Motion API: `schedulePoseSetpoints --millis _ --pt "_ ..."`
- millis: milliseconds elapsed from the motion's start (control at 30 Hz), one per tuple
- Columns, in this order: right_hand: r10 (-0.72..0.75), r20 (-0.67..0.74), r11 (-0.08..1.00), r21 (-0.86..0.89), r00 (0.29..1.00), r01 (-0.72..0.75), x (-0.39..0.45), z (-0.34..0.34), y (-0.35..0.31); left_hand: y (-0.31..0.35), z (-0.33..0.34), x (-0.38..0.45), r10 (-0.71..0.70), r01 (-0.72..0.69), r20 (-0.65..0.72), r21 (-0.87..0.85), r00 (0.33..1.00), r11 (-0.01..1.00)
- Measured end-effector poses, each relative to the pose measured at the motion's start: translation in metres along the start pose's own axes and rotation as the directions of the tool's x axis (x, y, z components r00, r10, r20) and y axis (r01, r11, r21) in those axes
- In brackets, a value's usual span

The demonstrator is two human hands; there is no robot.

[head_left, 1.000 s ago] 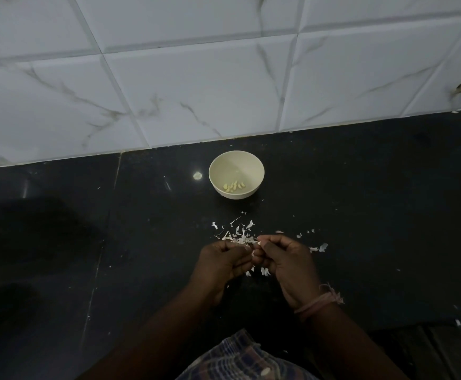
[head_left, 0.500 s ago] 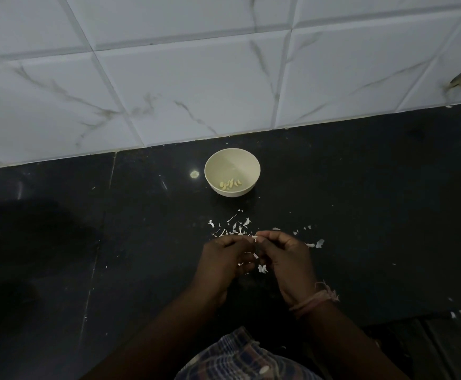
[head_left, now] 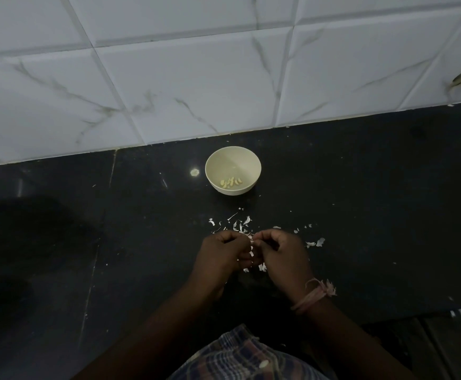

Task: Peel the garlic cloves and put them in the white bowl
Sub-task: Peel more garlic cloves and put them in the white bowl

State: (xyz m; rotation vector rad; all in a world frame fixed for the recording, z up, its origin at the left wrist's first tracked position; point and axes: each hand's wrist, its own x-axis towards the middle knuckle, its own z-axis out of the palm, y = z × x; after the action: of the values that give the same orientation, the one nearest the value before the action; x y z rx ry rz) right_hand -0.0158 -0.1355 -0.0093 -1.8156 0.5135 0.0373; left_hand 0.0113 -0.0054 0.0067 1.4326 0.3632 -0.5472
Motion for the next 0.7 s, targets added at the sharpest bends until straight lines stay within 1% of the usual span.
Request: schedulePoseSetpoints --millis 100,200,300,600,667,700 --pt "-0.008 0.003 1.0 -0.005 1.0 0.008 -0.001 -0.003 -0.003 0.002 0.002 0.001 -0.012 0.012 0.007 -0.033 1.0 0.999" --pt "-0.023 0.005 1.0 -0.005 1.0 0.023 0.0 0.0 -0.001 0.001 0.004 0.002 0.016 -0.015 -0.013 0.003 1.0 1.0" --pt "-0.019 -0.009 0.999 0.045 1.0 0.019 0.002 0.001 0.0 0.001 0.004 0.003 0.03 -0.03 -0.017 0.0 0.999 1.0" --pt "-0.022 0.001 0.962 0.274 1.0 0.021 0.002 0.002 -0.01 0.006 0.003 0.007 0.009 -0.007 0.012 -0.111 1.0 0.994" --pt "-0.036 -0.032 0.957 0.285 0.999 0.043 0.001 0.003 -0.011 0.009 0.004 0.007 0.026 -0.025 0.007 -0.109 1.0 0.994" --pt "-0.051 -0.062 0.964 0.257 0.997 0.065 0.002 0.004 -0.011 0.01 0.004 0.007 0.043 -0.043 -0.01 -0.091 0.999 0.995"
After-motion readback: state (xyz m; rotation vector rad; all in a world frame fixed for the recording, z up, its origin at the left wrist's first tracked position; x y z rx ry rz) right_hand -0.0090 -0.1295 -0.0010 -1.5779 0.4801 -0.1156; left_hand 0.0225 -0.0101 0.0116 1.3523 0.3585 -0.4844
